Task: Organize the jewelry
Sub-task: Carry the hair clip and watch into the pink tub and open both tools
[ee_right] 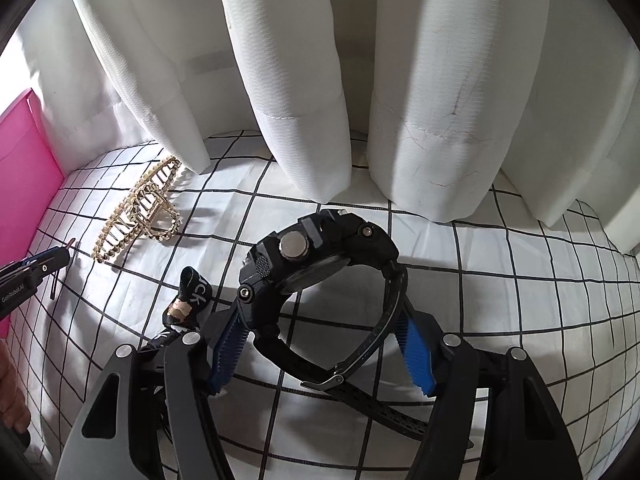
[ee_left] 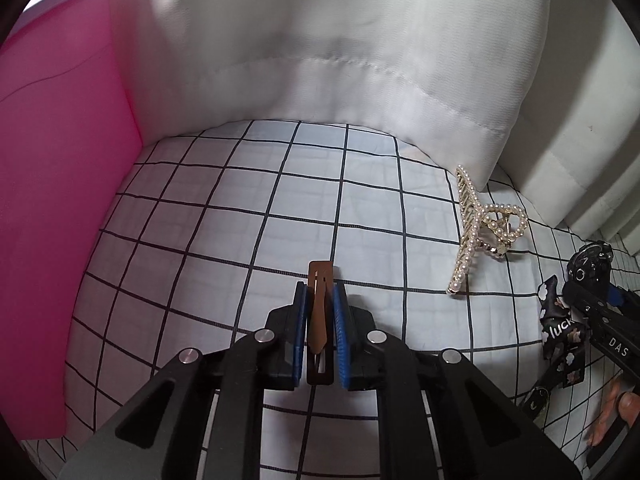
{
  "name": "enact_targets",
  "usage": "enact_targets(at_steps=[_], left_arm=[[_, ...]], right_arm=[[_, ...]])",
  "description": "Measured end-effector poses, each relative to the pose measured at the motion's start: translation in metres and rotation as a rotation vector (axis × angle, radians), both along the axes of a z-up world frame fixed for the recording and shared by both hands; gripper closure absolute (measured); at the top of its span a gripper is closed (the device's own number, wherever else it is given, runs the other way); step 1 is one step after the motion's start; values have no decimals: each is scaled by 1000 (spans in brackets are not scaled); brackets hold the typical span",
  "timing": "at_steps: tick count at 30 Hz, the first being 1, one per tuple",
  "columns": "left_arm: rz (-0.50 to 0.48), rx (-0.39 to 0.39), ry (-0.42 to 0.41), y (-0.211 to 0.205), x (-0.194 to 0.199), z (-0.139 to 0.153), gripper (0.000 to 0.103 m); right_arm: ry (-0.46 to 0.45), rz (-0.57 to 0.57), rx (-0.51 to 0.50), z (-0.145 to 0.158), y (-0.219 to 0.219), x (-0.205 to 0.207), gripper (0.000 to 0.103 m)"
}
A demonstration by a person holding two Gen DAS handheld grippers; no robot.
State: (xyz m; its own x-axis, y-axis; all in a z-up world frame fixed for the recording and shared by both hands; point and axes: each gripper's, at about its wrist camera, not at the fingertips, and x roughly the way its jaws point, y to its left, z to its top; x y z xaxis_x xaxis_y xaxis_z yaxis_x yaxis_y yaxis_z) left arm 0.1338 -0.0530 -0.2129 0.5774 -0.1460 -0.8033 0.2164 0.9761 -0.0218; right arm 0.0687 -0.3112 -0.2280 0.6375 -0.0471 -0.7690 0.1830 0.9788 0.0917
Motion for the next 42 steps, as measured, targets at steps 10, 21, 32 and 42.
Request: enact_targets(at_steps=[10,21,32,42], left_arm=[[-47,-50,-21,6,-37,33,90],[-106,-107,-110,32,-91,102,90],[-44,-153,-267,104,-127,189,90],[156,-113,-331,206,-119,223,90]], right_arm=[[-43,-19,-5,33,-3,-39,38],[-136,18,-31,103,40,-82,38],[-252,186,-5,175,132,-97,38],[-329,442,28,220,247,-59,38]])
